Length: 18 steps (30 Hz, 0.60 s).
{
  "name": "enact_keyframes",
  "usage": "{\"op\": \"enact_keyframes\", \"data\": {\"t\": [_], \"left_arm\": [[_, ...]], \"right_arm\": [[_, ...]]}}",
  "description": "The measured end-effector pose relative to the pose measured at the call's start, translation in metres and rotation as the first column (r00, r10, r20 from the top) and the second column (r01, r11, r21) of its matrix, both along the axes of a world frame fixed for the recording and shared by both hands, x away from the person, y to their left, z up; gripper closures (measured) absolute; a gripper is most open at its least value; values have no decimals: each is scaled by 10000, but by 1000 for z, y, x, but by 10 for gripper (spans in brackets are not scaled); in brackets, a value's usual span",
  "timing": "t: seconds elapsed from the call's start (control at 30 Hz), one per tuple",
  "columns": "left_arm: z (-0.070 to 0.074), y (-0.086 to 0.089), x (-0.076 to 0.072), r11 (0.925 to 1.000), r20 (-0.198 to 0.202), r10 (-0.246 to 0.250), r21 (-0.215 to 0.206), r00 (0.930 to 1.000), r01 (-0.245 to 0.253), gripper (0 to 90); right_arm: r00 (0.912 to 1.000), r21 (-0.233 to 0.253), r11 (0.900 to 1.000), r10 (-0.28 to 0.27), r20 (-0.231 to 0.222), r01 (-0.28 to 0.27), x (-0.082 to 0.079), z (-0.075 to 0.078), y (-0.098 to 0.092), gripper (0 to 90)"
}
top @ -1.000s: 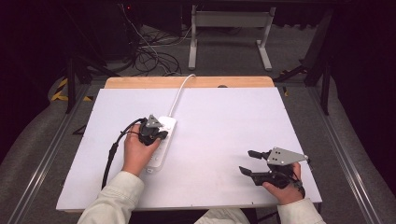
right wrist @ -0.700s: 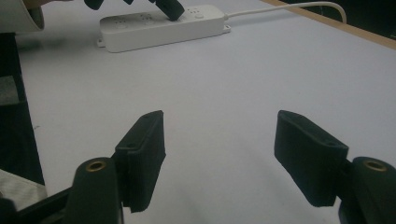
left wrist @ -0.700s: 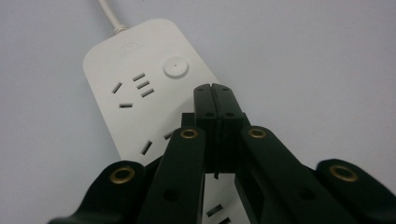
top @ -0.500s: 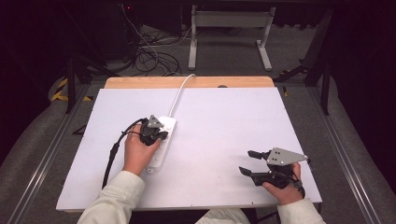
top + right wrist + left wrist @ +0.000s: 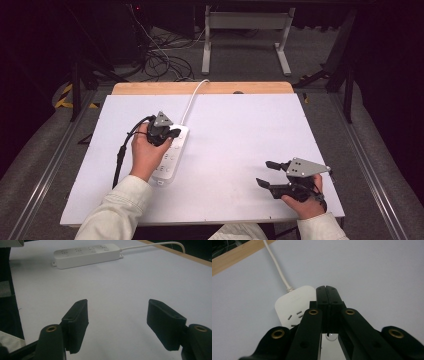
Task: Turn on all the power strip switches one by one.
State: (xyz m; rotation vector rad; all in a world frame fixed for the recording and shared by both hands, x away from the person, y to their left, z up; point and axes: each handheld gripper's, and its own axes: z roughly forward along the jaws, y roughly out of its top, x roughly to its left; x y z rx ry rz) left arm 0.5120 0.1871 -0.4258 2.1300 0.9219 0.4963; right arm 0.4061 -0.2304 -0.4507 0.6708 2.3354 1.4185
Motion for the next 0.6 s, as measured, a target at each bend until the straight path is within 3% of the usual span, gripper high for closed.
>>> {"op": "enact_keyframes", "data": {"t": [0.13,0.4,0.6], "left_arm": [[-6,-3,7,9997,-115,-141,216,9998,144,900],[-18,-5,17,9999,-377,107,31,9992,-106,900],[-26,-4,23,9994,-501,291,199,9983,-281,900]], "right_arm": [[10000,8,10000,5,-17,-4,0,0,-1,345],[10000,1,10000,1,-16,-1,1,0,-1,344],[10000,12,10000,22,-33,-22,1,-1,-1,344]]}}
